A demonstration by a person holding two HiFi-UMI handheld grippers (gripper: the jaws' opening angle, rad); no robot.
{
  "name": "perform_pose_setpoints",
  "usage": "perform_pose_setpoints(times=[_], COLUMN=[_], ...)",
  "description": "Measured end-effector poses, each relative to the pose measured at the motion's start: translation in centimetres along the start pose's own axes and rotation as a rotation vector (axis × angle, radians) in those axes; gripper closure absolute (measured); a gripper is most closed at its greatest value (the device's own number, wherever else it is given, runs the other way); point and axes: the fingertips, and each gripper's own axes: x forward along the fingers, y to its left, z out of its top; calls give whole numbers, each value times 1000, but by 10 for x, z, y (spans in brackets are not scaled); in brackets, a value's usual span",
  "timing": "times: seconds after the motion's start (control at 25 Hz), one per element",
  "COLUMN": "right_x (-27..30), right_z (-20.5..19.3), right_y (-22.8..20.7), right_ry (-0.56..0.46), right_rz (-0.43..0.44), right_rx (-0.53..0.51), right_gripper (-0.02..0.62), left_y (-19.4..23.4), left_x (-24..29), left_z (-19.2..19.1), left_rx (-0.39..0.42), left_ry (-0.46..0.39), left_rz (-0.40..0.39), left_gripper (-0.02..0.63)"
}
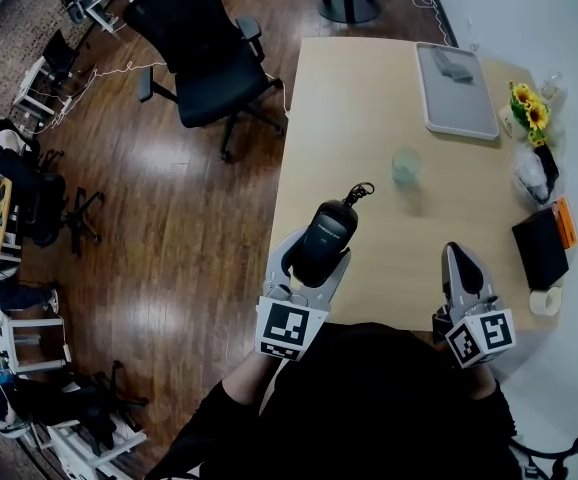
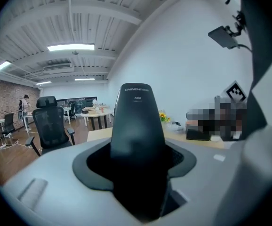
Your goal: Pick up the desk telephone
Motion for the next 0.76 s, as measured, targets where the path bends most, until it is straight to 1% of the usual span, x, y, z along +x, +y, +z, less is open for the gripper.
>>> perform_pose_setpoints(times=[0.76], right_x=[0], right_z=[-4], right_y=[0], right_ry=[9], right_rz=[-3], right_rx=[2], right_gripper=[595], left_y=[2], left_x=[-1], left_z=[-2], left_rx=[4], left_ry=[18], left_rz=[18], left_gripper=[344])
